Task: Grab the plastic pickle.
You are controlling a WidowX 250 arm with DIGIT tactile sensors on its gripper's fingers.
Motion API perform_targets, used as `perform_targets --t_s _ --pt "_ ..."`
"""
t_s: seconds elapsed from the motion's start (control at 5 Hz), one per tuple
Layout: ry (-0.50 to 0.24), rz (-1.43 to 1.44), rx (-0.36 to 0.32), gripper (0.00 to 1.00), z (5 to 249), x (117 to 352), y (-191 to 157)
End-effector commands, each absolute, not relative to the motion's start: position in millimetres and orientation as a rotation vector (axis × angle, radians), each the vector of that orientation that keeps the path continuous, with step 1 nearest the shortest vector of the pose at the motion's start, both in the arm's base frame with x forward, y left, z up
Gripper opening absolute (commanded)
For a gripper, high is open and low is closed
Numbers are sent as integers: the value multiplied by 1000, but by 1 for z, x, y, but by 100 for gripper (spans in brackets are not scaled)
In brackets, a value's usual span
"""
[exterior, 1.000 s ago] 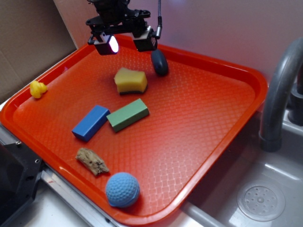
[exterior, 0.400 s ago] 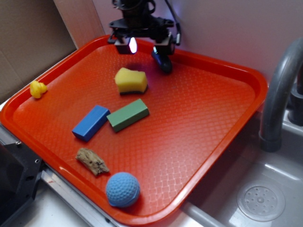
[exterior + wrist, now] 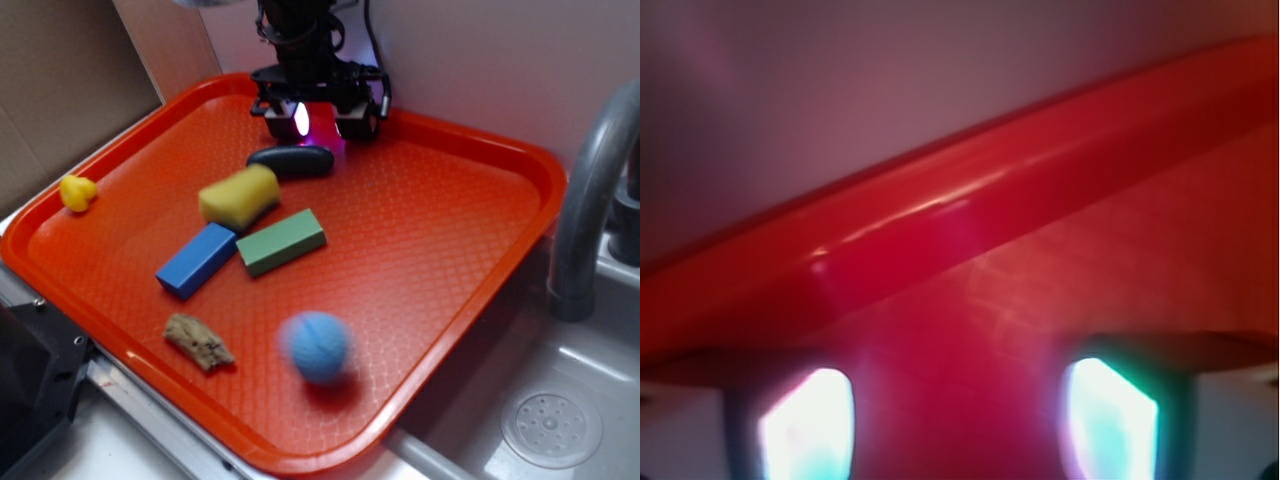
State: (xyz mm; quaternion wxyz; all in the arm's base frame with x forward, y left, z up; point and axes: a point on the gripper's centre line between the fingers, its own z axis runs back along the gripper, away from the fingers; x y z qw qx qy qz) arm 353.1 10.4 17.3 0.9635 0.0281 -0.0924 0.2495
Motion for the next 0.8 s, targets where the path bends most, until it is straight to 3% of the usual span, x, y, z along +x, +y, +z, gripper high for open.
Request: perform_targets --t_s 0.0,0.2,0.6 --pt "-189 494 62 0 29 346 21" --pt "-197 480 77 0 33 343 17" --pt "-177 429 67 0 39 316 0"
